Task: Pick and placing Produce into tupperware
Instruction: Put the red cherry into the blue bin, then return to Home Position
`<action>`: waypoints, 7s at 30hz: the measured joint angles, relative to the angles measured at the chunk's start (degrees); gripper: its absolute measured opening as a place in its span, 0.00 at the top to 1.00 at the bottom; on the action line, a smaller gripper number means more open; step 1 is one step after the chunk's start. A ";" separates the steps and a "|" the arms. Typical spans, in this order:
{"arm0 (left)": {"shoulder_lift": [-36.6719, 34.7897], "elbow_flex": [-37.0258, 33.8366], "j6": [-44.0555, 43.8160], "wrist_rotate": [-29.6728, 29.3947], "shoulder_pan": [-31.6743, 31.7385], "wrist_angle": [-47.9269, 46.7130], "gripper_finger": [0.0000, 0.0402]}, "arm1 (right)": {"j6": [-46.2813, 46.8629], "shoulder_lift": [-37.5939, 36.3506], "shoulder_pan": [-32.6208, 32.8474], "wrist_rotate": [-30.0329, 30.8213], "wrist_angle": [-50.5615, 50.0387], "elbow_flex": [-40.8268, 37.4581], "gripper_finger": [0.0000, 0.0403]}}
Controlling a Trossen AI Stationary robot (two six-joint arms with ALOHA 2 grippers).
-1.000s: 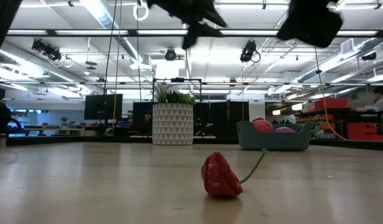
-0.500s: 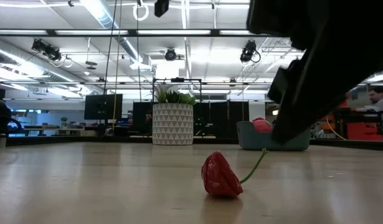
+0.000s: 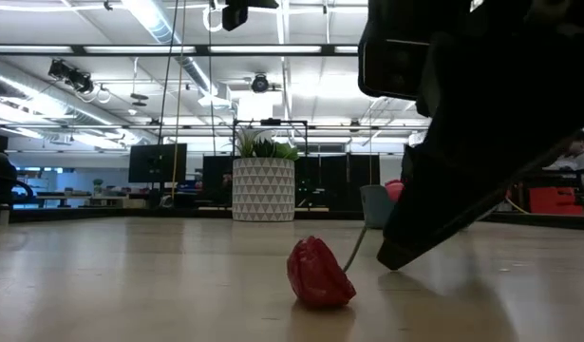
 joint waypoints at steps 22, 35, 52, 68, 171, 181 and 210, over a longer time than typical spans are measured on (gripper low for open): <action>0.02 0.01 0.99 0.02 -0.01 -1.09 0.73 | -3.33 0.28 -3.13 -3.33 2.96 -0.02 0.48; 0.02 0.01 0.99 0.00 -0.01 -1.12 0.73 | -4.51 0.26 -3.06 -5.68 2.92 -0.02 0.56; 0.04 0.01 1.56 0.00 -0.01 -1.09 0.73 | -4.00 0.26 -4.66 -10.02 2.88 -0.02 0.98; 0.07 0.01 2.38 0.00 0.05 -1.01 0.73 | 2.67 -5.97 -8.86 -6.40 -5.51 -0.02 1.00; 0.09 0.03 2.26 -0.02 0.05 -0.39 0.73 | -15.43 -21.09 -36.28 5.69 -65.78 0.00 0.79; 0.09 0.03 2.31 0.00 0.03 -0.42 0.73 | -14.20 -21.07 -35.81 2.80 -72.42 6.39 0.69; -27.85 0.07 -0.73 -7.32 6.83 -26.60 0.73 | -12.05 -65.32 -33.59 12.83 -95.72 34.53 0.68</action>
